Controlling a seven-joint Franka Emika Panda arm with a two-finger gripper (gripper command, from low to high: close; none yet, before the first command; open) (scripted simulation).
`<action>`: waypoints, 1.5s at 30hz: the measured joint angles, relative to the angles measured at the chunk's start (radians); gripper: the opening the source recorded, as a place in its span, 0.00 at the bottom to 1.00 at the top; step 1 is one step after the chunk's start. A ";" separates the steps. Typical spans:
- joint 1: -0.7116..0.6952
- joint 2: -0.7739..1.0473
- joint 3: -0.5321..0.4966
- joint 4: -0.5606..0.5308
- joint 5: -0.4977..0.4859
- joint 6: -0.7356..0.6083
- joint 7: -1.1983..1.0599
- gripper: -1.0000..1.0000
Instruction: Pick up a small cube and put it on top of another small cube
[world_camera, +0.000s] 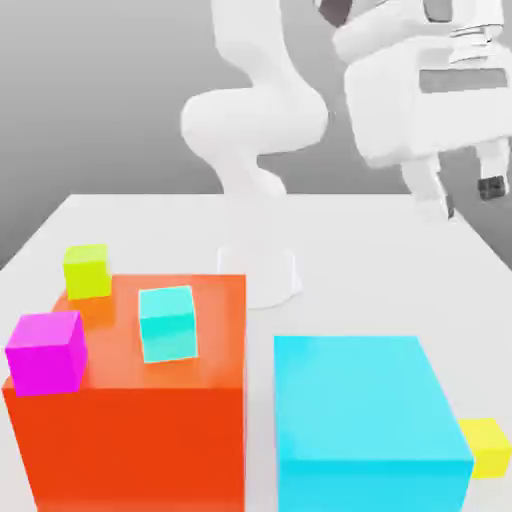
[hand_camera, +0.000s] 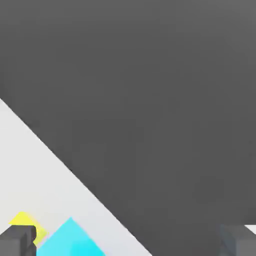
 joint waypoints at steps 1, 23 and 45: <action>0.013 0.036 0.008 -0.002 0.003 0.012 -0.036 0.50; 0.177 0.618 0.064 -0.005 -0.197 0.302 -0.319 0.00; -0.428 0.108 -0.276 0.220 -0.207 -0.427 -0.855 0.00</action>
